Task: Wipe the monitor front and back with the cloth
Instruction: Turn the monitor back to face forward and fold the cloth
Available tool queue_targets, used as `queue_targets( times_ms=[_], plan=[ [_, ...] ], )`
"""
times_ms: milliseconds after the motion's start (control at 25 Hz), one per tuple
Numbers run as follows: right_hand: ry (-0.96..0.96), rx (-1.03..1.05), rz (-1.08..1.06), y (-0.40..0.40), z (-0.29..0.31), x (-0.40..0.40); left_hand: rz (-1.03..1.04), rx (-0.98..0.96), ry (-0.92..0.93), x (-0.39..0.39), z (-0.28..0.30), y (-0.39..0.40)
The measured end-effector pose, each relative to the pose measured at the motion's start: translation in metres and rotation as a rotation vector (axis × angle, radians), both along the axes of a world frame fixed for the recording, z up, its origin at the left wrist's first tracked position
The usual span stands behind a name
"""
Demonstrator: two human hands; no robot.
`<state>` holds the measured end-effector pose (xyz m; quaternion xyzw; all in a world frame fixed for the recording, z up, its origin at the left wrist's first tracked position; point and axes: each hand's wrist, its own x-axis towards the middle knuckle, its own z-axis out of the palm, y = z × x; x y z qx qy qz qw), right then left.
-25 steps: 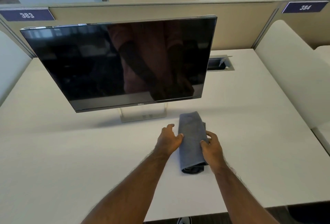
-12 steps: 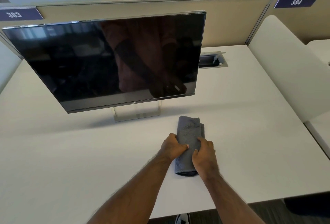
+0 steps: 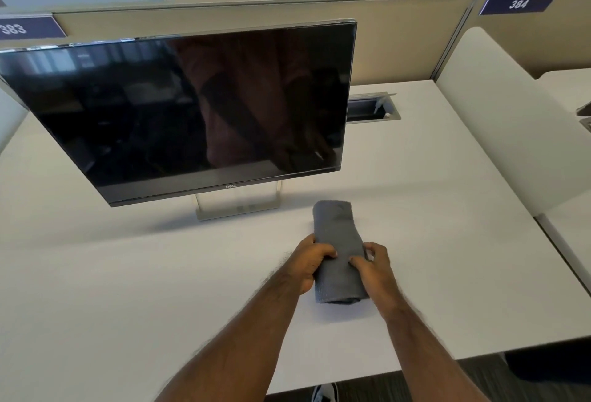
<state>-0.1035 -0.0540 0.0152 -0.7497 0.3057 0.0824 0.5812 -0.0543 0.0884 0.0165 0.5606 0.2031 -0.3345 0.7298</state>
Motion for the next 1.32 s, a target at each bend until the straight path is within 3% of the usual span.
queue_targets(
  times_ms=[80, 160, 280, 360, 600, 840, 1000, 1080, 1160, 1240, 1320],
  plan=[
    [0.009, 0.283, 0.005, -0.012, 0.010, 0.002, 0.054, -0.067, -0.005, 0.006, 0.006, -0.004],
    [0.059, 0.437, 0.054, -0.025, 0.014, 0.004, 0.082, -0.124, -0.011, 0.012, 0.009, -0.008],
    [0.074, 0.609, 0.063, -0.042, 0.015, 0.003, 0.071, -0.134, -0.013, 0.018, 0.010, -0.018],
    [0.072, 0.597, 0.072, -0.050, 0.017, 0.003, 0.061, -0.132, -0.010, 0.023, 0.007, -0.024],
    [0.020, 0.291, 0.085, -0.096, 0.023, 0.030, 0.023, 0.000, -0.037, 0.060, 0.013, -0.060],
    [-0.123, 0.007, 0.065, -0.153, 0.032, 0.100, -0.046, 0.096, -0.416, 0.115, 0.035, -0.119],
    [-0.234, -0.131, 0.053, -0.164, 0.034, 0.139, -0.106, 0.225, -0.573, 0.144, 0.036, -0.141],
    [-0.167, -0.266, 0.070, -0.163, 0.028, 0.150, -0.301, 0.403, -0.651, 0.157, 0.028, -0.141],
    [0.018, -0.628, 0.181, -0.156, 0.017, 0.151, -0.588, 0.691, -0.676, 0.161, 0.015, -0.138],
    [-0.043, -0.912, 0.327, -0.144, 0.008, 0.145, -0.766, 0.903, -0.735, 0.156, 0.000, -0.139],
    [-0.144, -1.009, 0.587, -0.130, -0.001, 0.139, -0.887, 1.013, -0.809, 0.151, -0.011, -0.140]
  ],
)
